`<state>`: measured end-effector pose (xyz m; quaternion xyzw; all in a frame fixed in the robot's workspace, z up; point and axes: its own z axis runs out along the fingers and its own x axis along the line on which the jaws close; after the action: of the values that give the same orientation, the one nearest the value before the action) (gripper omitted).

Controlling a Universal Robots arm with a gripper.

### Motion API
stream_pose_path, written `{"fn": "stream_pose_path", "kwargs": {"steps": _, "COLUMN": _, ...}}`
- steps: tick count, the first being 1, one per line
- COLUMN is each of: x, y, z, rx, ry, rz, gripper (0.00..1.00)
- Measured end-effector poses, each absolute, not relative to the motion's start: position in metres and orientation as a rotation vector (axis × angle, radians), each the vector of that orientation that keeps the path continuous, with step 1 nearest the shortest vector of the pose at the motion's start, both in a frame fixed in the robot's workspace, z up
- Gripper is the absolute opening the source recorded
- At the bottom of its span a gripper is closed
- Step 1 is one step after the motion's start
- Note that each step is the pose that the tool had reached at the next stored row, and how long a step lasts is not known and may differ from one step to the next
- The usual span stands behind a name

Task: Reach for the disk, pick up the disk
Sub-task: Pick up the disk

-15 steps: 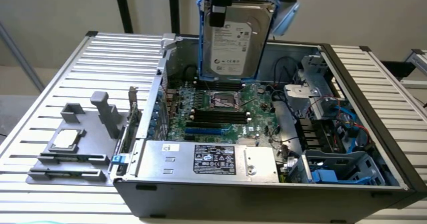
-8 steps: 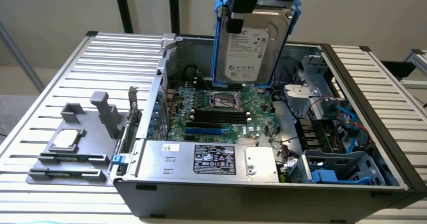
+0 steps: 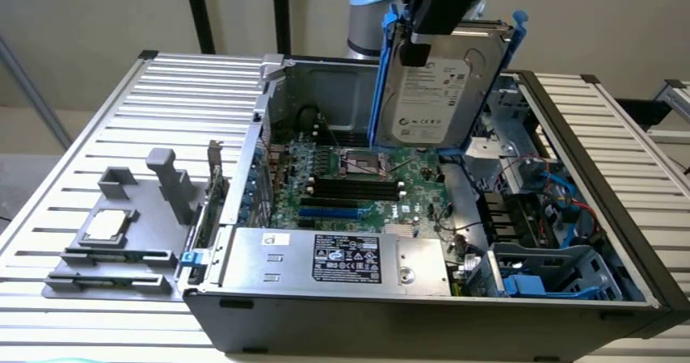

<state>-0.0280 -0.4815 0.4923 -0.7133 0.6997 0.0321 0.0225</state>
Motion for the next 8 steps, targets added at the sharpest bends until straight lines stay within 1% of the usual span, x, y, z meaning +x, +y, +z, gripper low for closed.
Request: {"fn": "stream_pose_path", "kwargs": {"steps": 8, "x": 0.003, "y": -0.500, "z": 0.493, "rx": -2.209, "ry": 2.168, "rz": 0.100, "gripper": 0.33}}
